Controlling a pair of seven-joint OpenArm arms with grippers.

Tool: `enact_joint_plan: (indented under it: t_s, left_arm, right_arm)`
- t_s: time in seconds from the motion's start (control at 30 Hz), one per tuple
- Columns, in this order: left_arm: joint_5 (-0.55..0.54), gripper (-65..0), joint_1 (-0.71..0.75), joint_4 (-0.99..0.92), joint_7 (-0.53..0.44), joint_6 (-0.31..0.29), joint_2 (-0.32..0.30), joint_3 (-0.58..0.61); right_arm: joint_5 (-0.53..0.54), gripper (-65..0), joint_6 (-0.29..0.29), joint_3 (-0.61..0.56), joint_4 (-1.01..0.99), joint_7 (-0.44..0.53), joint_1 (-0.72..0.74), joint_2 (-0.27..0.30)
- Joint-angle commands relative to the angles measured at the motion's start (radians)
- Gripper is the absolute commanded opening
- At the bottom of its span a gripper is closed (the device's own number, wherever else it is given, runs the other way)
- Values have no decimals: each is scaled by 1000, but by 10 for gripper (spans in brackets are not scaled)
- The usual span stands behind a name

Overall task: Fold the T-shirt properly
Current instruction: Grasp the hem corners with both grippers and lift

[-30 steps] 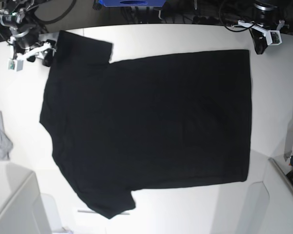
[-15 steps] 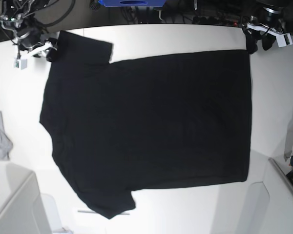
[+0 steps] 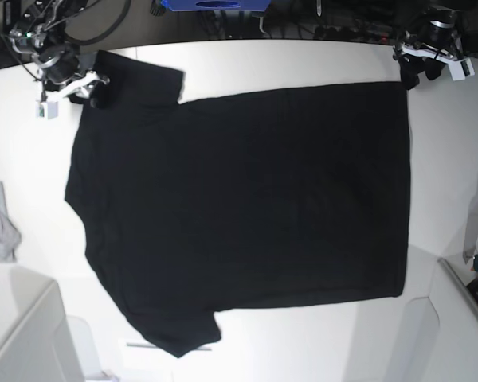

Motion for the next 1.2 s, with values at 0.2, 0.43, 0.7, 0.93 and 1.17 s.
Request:
enact_joint_plan:
  t_s: [0.2,0.43,0.7,0.93,1.17]
  left_arm:
    - [-6,-263,-81,-18,89,-10,44,-9]
    - [-6,-263,-158,-87,170,-10,58,-1]
    - [-6,-365,-214,-95,280,-10,92,1]
    - [-6,-650,-213,-95,302,-10,84,-9]
    - [-7,-650,-173,-68,303,-10,-4,-21]
  right_arm:
    - [-33,-650,-3,-10,-9,-60,-5,-1]
    - [-33,-650,-3,-7,-16,-60,-3,6]
    - [-33,-650,-3,-11,-16,-57,-3,7]
    - [-33,-650,-3,-5,20,-54,-17,6]
    - [-31,-650,-3,-10,139,-54,-100,-8]
